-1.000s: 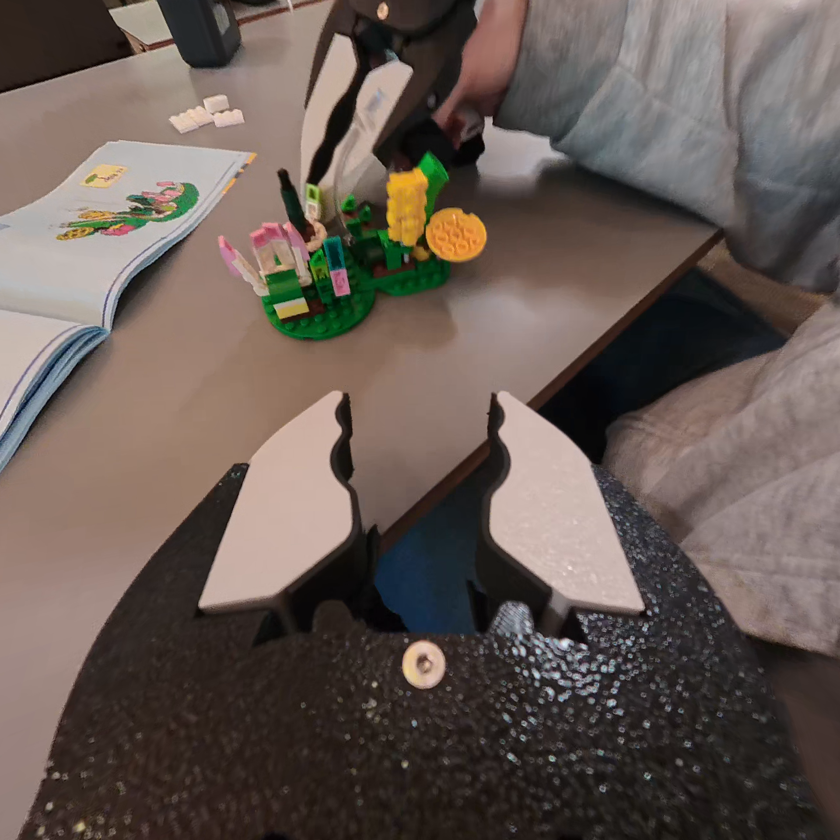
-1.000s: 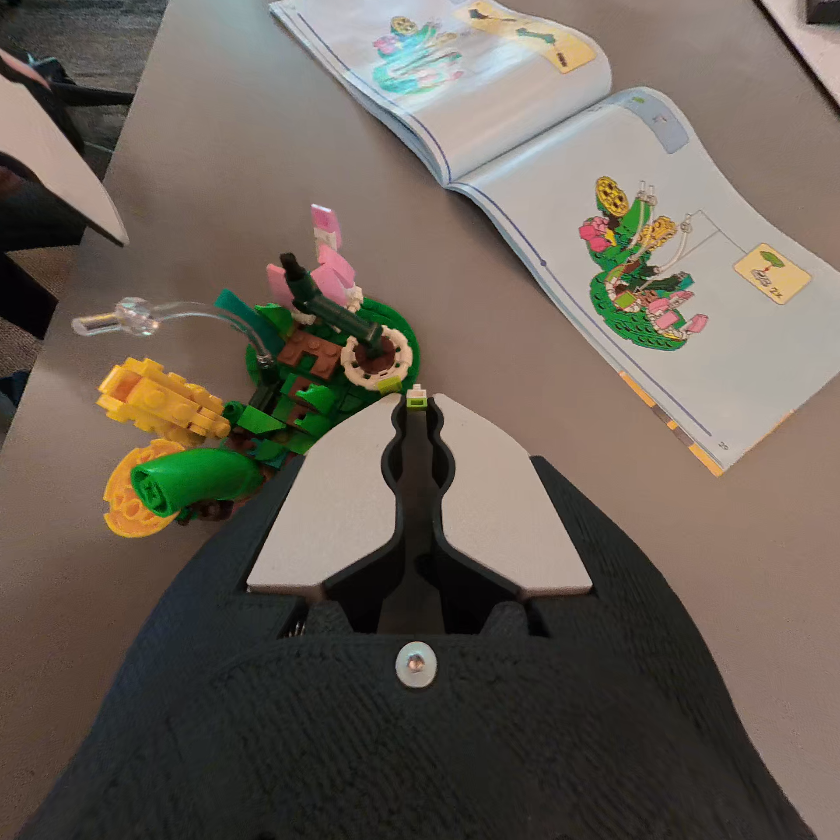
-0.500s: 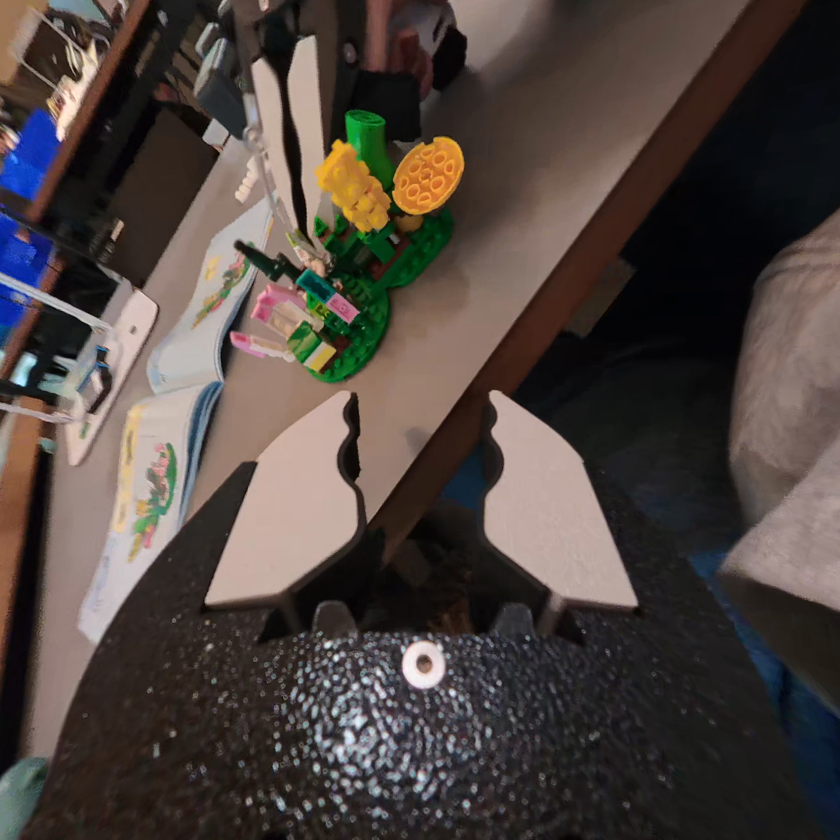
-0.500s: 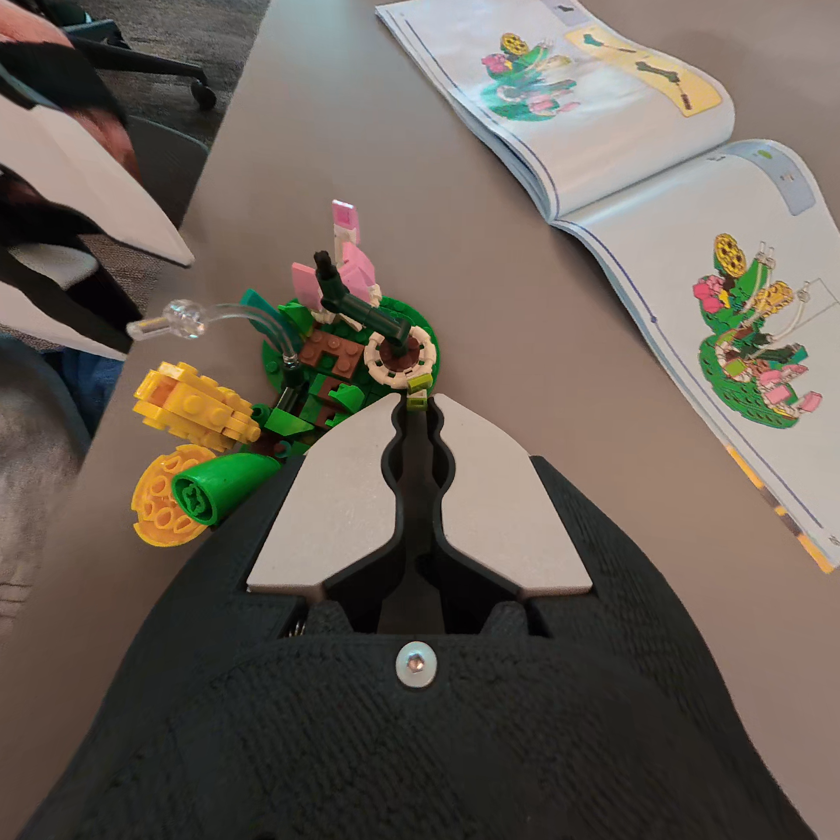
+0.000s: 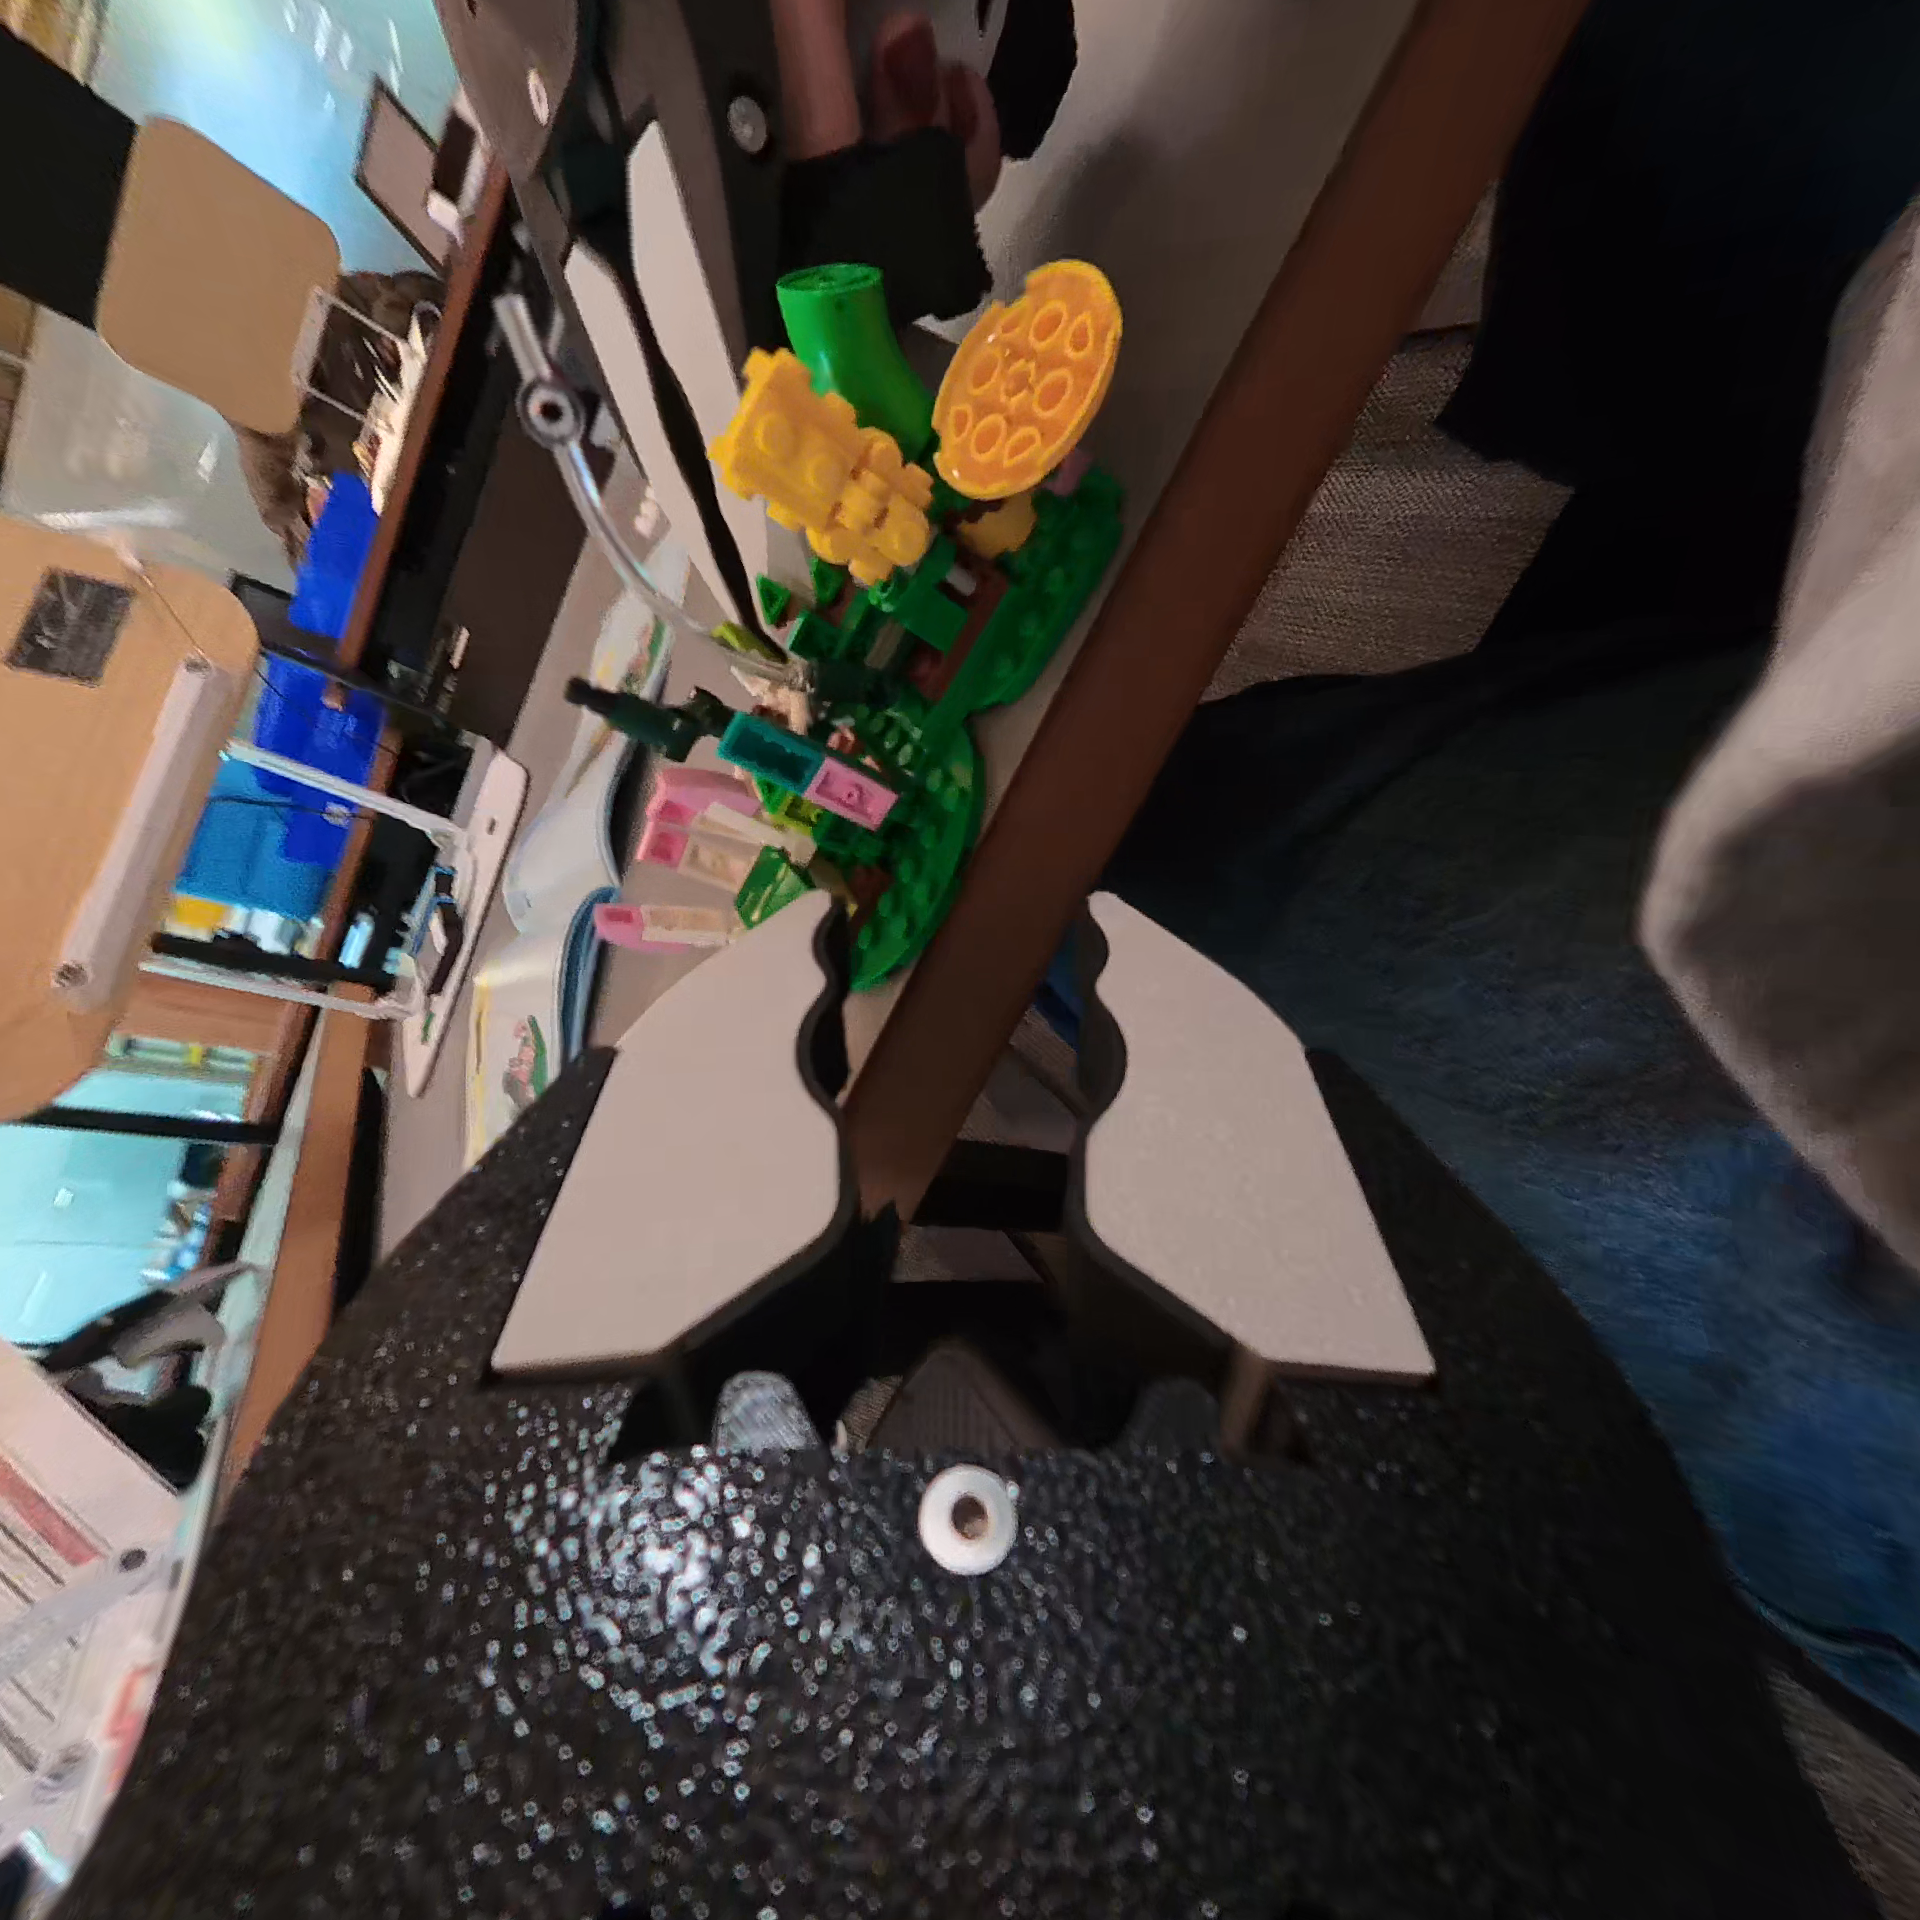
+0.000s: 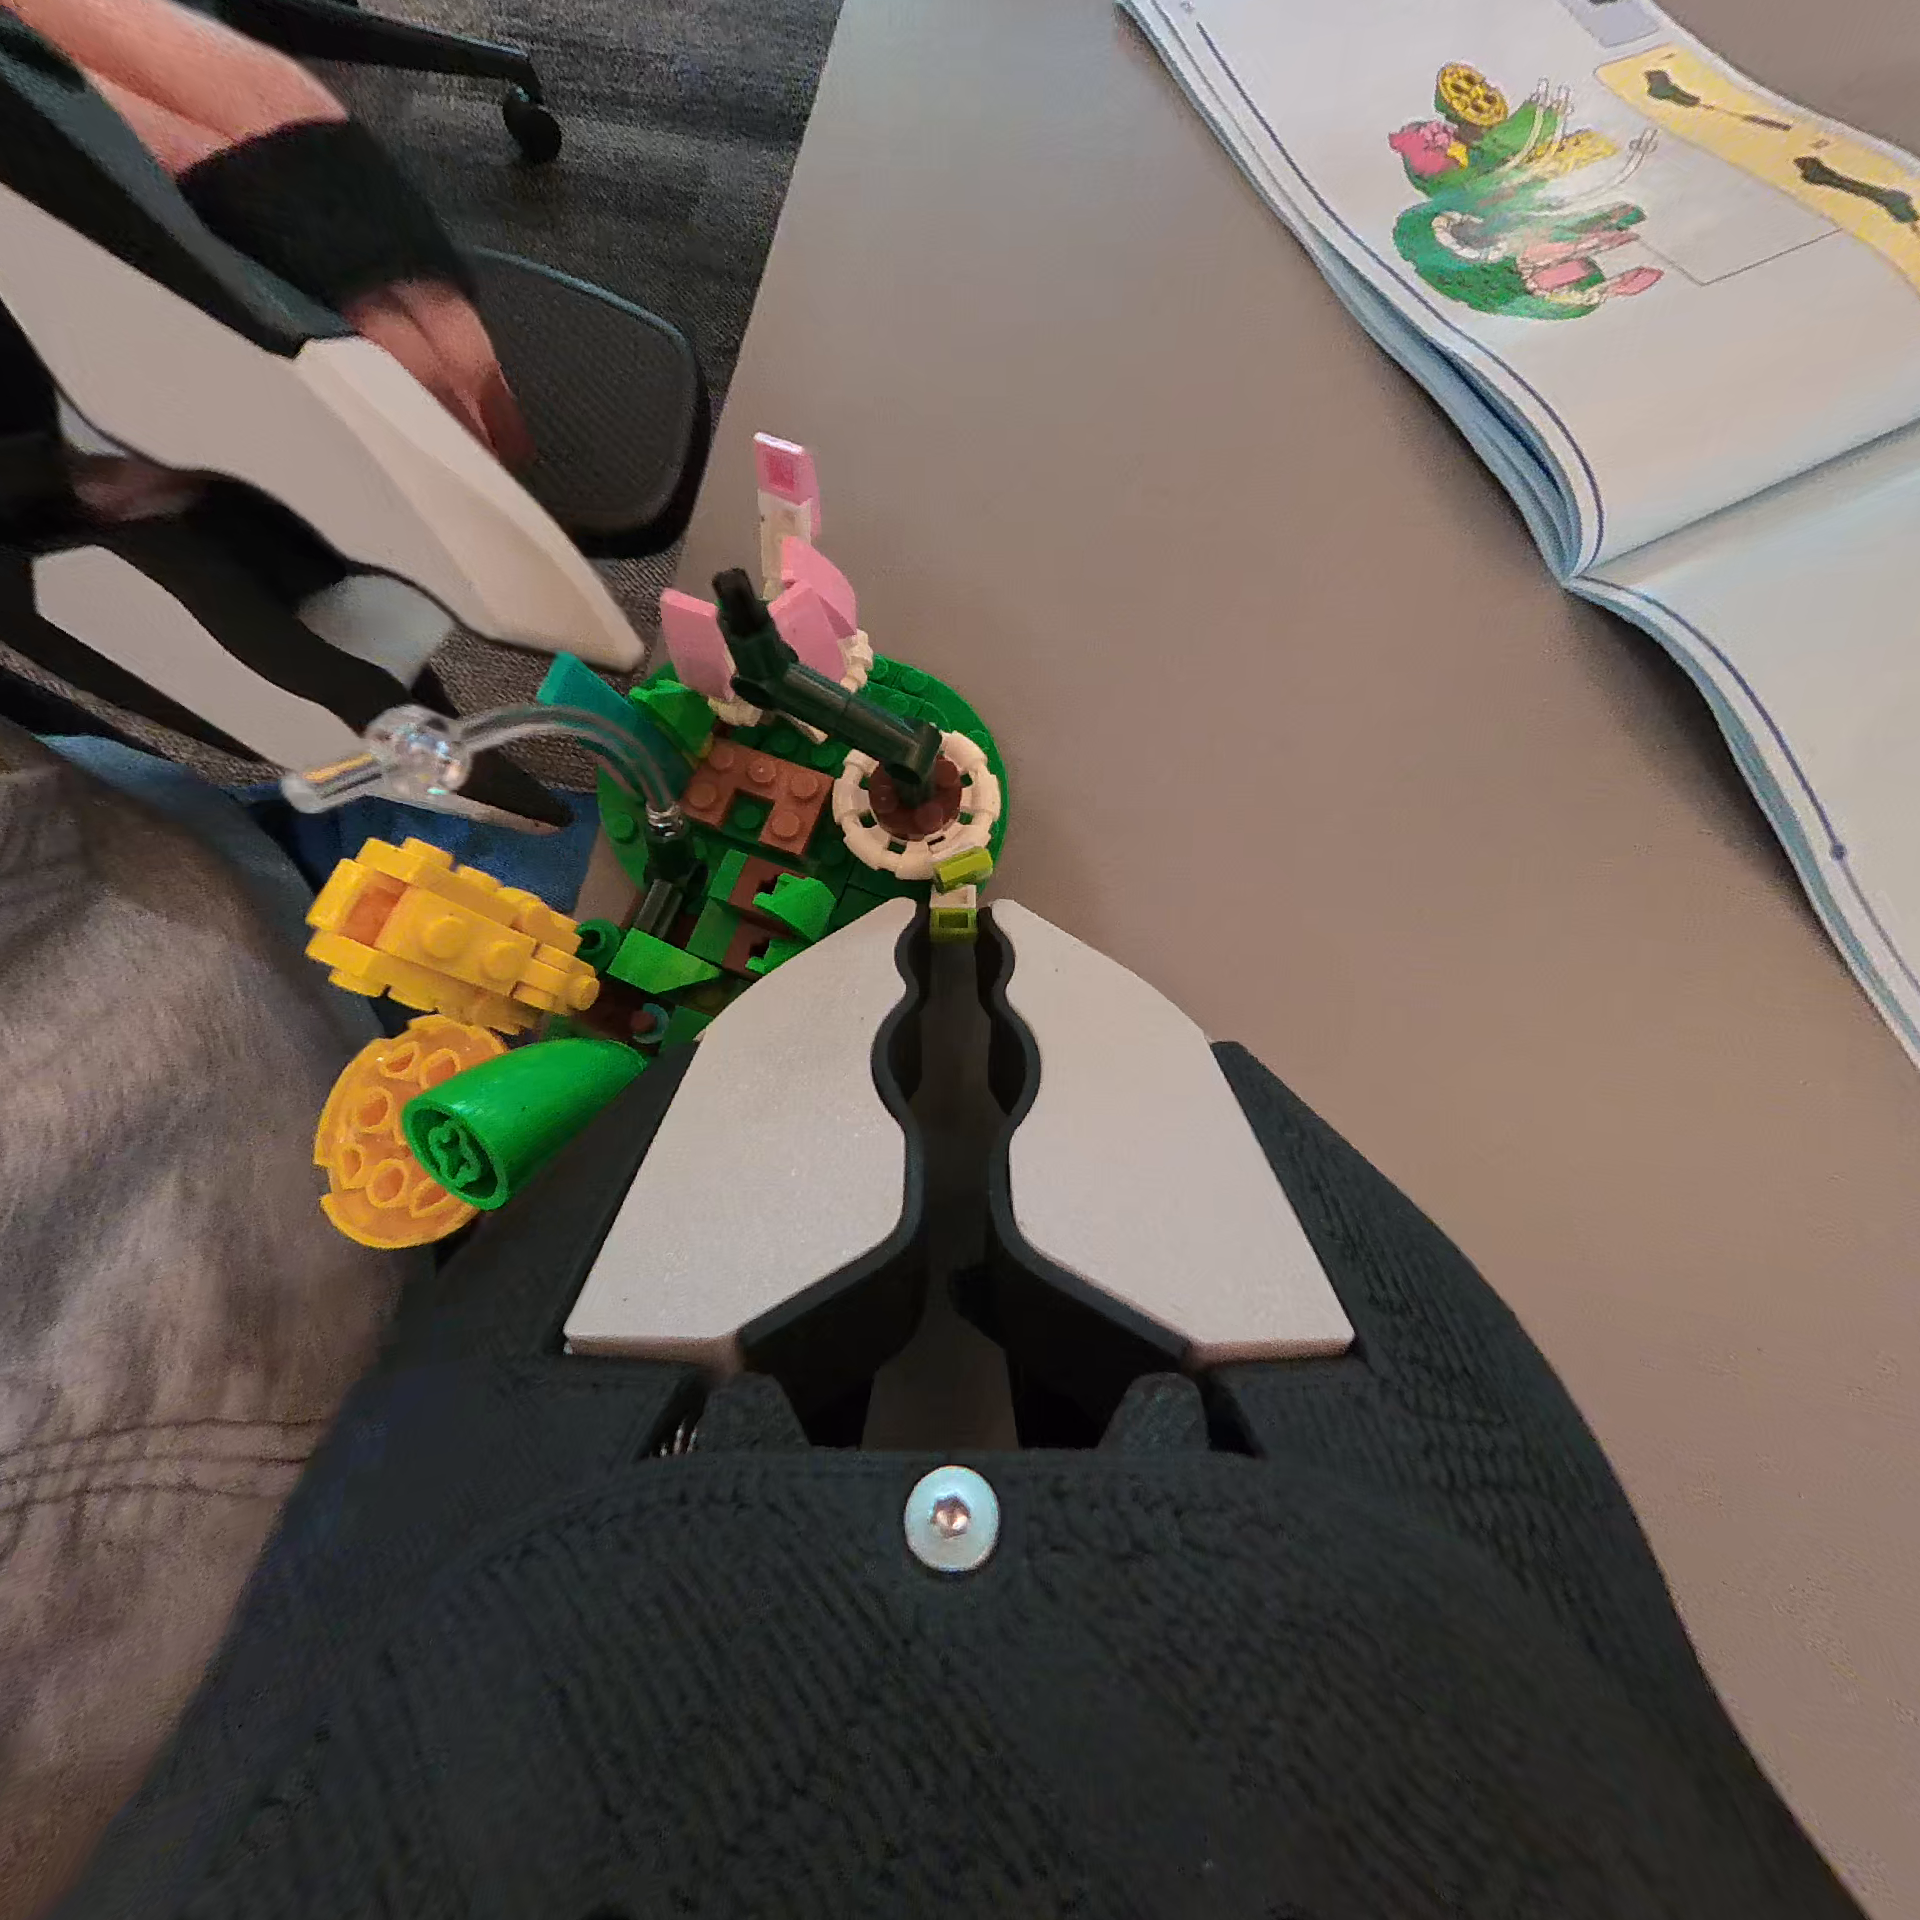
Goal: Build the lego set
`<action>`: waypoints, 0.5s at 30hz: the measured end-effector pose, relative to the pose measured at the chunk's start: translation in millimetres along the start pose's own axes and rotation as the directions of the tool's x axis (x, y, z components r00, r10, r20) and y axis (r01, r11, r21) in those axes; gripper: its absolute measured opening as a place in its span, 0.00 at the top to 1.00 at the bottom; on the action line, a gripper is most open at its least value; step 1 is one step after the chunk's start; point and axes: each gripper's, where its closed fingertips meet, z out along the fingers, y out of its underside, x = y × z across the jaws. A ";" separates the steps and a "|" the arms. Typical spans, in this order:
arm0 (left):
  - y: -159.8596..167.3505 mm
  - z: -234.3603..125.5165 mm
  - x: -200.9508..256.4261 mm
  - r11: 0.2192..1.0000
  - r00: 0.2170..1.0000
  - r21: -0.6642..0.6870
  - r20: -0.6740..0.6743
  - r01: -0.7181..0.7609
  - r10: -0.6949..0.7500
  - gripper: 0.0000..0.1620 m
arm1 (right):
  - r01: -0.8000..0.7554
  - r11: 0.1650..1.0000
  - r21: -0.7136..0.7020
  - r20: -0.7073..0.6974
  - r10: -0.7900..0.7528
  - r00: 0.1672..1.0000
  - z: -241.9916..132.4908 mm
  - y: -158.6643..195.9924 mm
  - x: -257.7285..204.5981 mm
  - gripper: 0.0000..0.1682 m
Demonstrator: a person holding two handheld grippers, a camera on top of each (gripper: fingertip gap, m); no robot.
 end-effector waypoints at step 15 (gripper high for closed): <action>1.1 -2.9 5.8 0.945 0.941 0.019 0.095 -0.328 0.325 0.86 | -0.123 0.992 0.017 0.061 0.122 0.991 1.3 -0.8 -17.1 0.96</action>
